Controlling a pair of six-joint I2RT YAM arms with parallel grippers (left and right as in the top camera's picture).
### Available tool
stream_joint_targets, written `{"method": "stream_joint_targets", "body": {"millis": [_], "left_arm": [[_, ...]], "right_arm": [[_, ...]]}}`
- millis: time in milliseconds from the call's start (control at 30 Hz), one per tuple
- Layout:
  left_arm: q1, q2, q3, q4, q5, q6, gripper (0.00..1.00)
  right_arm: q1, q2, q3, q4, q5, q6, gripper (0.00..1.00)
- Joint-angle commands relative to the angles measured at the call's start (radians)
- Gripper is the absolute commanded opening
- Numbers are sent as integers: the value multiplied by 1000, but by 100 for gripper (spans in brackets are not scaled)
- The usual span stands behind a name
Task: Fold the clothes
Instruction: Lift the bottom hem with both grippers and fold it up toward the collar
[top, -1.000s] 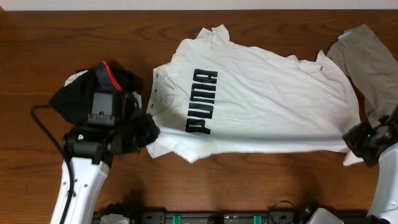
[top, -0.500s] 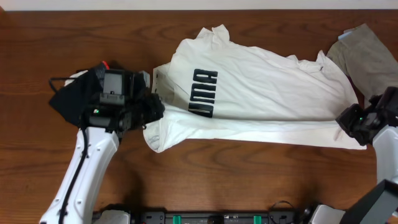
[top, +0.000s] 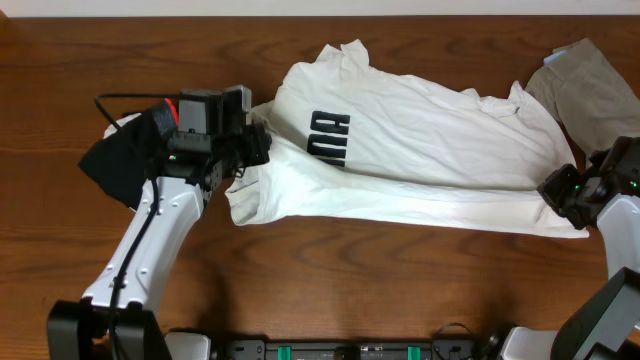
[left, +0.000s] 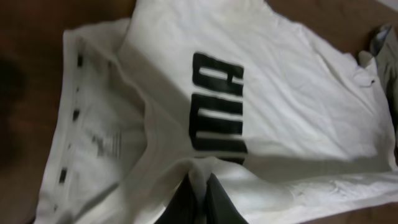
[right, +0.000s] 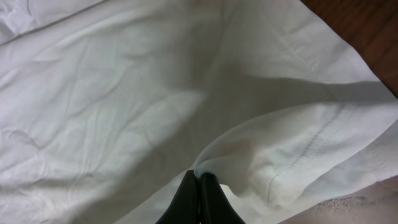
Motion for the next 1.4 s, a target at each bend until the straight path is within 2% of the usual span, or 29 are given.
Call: {"method": "stream_joint_targets", "body": {"millis": [0, 367, 400, 467, 500, 567, 667, 733, 967, 1067, 1167, 1300, 1367], "left_arm": [[-1, 20, 9, 43, -8, 21, 6], [-1, 48, 9, 158, -9, 17, 7], [-1, 53, 9, 157, -9, 18, 8], [-1, 64, 9, 153, -9, 18, 21], [0, 69, 9, 146, -15, 18, 26], [0, 72, 9, 122, -48, 18, 37], [4, 71, 9, 80, -76, 19, 60], [15, 71, 9, 34, -76, 18, 65], [30, 61, 9, -253, -69, 41, 67], [30, 62, 9, -352, -124, 76, 67], [30, 65, -4, -380, -198, 98, 64], [30, 82, -50, -375, -208, 129, 58], [30, 101, -64, -363, -208, 137, 57]], "right_arm": [[10, 6, 14, 8, 5, 9, 1], [10, 6, 14, 19, 26, 9, 1], [10, 6, 14, 23, 26, 9, 9], [10, 6, 14, 31, 26, 9, 38], [10, 6, 14, 35, 25, 9, 44], [10, 6, 14, 36, 18, 9, 46], [9, 6, 14, 21, 18, 8, 50], [9, 6, 14, 10, 18, 1, 53], [9, 6, 14, -36, 17, -2, 54], [10, 6, 14, -63, 17, -2, 53], [10, 6, 14, -79, 17, -2, 52], [10, 6, 14, -116, 17, -2, 51], [10, 6, 14, -129, 17, -3, 50]]}}
